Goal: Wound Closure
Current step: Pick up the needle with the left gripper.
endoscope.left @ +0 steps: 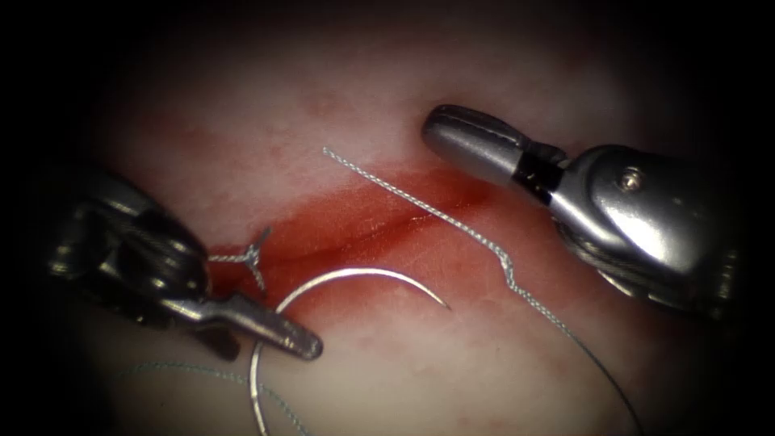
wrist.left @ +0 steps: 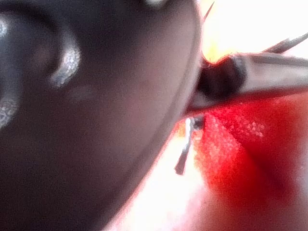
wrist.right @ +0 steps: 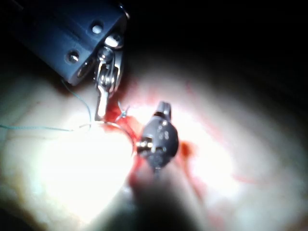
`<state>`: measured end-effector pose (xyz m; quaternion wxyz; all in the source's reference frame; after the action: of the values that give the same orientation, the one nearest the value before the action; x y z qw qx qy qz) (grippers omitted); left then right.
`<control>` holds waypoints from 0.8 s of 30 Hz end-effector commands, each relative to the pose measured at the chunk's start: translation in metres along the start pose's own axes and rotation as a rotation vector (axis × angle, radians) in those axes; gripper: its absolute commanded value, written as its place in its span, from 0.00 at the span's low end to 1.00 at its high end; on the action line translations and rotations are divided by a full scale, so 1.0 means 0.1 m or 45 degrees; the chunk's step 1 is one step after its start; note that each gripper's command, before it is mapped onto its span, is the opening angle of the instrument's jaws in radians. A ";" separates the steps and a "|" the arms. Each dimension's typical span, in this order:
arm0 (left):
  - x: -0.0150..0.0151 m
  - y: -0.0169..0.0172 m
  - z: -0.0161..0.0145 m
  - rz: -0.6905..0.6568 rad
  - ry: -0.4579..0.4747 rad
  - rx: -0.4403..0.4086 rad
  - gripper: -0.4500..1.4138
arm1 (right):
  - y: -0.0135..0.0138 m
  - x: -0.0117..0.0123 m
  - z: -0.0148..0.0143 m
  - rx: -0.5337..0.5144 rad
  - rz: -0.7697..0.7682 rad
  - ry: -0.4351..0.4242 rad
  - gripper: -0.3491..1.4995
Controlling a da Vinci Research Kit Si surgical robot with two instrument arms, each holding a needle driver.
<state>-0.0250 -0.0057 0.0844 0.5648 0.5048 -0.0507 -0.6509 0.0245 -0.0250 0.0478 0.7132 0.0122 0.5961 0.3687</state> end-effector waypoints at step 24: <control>-0.032 -0.016 0.012 0.667 -0.128 -0.076 0.64 | -0.007 0.007 0.015 0.020 0.000 0.007 0.22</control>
<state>-0.0276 -0.0041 0.0862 0.7656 0.3935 -0.2241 -0.4568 0.0250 -0.0253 0.0477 0.7133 0.0186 0.5988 0.3638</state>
